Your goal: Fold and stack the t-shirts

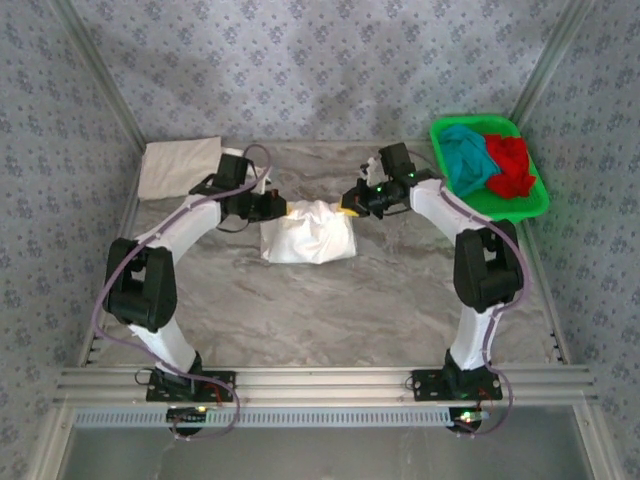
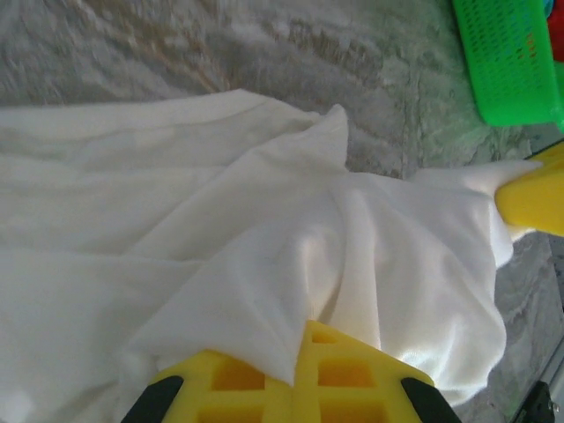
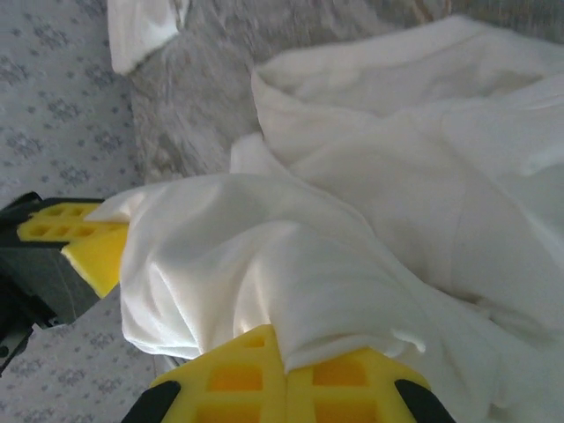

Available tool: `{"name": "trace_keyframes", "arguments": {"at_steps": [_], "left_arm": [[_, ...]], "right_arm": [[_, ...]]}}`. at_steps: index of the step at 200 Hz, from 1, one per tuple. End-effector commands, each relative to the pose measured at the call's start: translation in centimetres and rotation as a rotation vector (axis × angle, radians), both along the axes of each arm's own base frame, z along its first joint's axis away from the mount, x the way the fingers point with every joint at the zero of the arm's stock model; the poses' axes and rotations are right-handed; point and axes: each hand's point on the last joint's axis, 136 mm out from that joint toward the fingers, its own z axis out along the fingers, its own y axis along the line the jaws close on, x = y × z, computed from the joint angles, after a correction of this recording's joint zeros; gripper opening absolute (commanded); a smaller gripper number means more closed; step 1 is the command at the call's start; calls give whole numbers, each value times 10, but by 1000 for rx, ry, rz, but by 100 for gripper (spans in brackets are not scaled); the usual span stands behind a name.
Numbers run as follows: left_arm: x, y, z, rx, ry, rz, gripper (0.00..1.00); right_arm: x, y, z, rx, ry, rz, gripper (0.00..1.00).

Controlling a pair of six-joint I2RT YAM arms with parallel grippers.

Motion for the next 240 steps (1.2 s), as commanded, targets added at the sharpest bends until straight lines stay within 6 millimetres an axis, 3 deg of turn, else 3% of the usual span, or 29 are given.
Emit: {"name": "trace_keyframes", "arguments": {"at_steps": [1, 27, 61, 79, 89, 104, 109, 118, 137, 150, 157, 176, 185, 196, 215, 227, 240], "left_arm": [[30, 16, 15, -27, -59, -6, 0], [53, 23, 2, -11, -34, -10, 0], [80, 31, -32, 30, 27, 6, 0], [96, 37, -36, 6, 23, 33, 0], [109, 43, -33, 5, 4, 55, 0], [132, 53, -29, 8, -29, 86, 0], [140, 58, -29, 17, -32, 108, 6], [156, 69, -27, 36, -33, 165, 37], [183, 91, -16, 16, -64, 312, 42], [189, 102, -1, 20, -101, 399, 68], [189, 102, 9, 21, -124, 412, 74], [173, 106, 28, 84, -149, 450, 74], [163, 100, 38, 93, -192, 438, 70], [147, 83, 41, 81, -208, 402, 53], [117, 35, 24, 68, -181, 282, 31], [106, 12, 9, 56, -173, 237, 16], [108, 1, -9, 54, -169, 238, 13]], "right_arm": [[20, -15, -16, 0, 67, -52, 0], [52, -18, -28, -9, 92, -98, 0], [92, -9, -50, 31, 169, -170, 0], [117, -9, -55, 74, 189, -231, 0], [138, -11, -48, 114, 159, -275, 0], [172, -6, -25, 180, 96, -335, 16], [181, -1, -16, 202, 73, -338, 22], [196, 11, 0, 256, 40, -323, 38], [222, 24, 36, 393, -6, -321, 42], [229, 20, 61, 417, -64, -331, 56], [229, 16, 73, 412, -96, -334, 59], [209, 16, 98, 359, -172, -276, 58], [190, 22, 99, 293, -199, -234, 52], [164, 31, 92, 210, -235, -172, 39], [117, 49, 54, 116, -234, -109, 0], [99, 61, 26, 95, -203, -83, 0], [92, 73, 2, 97, -173, -55, 0]]}}
